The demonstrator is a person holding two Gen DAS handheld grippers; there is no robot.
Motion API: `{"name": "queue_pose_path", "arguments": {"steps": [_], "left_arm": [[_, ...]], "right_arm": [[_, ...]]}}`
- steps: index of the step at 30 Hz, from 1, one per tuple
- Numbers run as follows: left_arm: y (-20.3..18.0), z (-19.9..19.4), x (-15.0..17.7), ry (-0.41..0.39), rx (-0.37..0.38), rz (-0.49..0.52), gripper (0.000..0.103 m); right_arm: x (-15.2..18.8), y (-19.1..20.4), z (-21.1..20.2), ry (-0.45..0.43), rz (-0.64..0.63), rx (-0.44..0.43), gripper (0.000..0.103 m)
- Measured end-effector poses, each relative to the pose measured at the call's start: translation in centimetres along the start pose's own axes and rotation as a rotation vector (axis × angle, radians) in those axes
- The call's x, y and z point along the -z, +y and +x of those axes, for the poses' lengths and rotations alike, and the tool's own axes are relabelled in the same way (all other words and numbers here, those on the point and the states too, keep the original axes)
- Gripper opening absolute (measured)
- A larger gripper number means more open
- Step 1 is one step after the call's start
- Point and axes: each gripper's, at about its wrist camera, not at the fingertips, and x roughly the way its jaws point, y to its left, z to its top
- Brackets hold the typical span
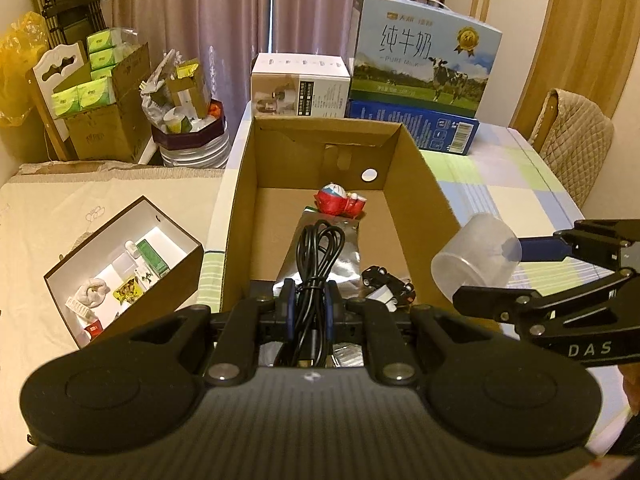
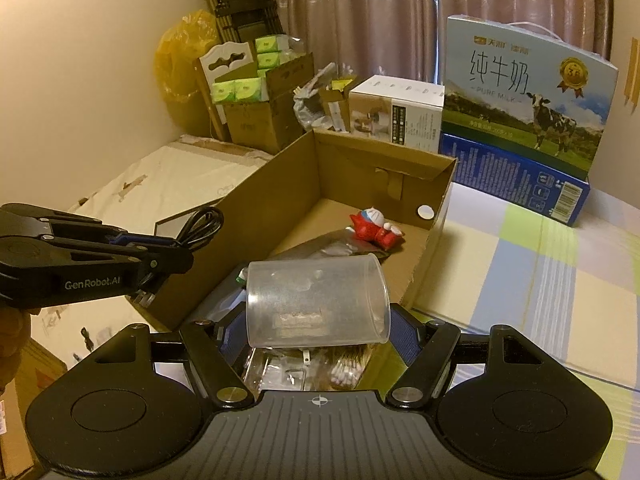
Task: Organize objects
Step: 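Open the left tool to release the black cable into the box, then open the right tool to drop the clear cup into the box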
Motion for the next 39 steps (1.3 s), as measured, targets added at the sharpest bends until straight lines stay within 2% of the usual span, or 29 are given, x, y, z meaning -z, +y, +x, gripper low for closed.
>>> {"name": "queue_pose_path", "arguments": {"steps": [7,8,10,24,28,32,39], "left_arm": [[0.4,1.1,0.0,-0.008,0.014,-0.013,0.013],[0.4,1.2,0.0,-0.017,0.013,-0.018,0.024],[0.5,1.3,-0.1,-0.017,0.009,-0.026,0.028],[0.9,-0.1,-0.4,-0.037,-0.006,-0.025,0.029],[1.3,-0.3,-0.2,-0.04,-0.014,-0.034,0.029],[1.7,-0.6,0.1,-0.039,-0.018,-0.049,0.029],[1.9,-0.9,1.1,-0.03,-0.017,-0.058,0.031]], "right_arm": [[-0.2,-0.2,0.7,0.004,0.01,0.002,0.069],[-0.2,-0.2,0.7,0.005,0.012,0.003,0.069],[-0.2,-0.3,0.7,0.004,0.014,0.003,0.069],[-0.5,-0.2,0.1,-0.007,0.024,-0.02,0.069],[-0.7,0.1,-0.1,-0.071,0.017,-0.06,0.069],[-0.8,-0.2,-0.3,-0.096,0.056,-0.069,0.071],[-0.4,-0.8,-0.8,-0.06,0.089,-0.035,0.071]]}}
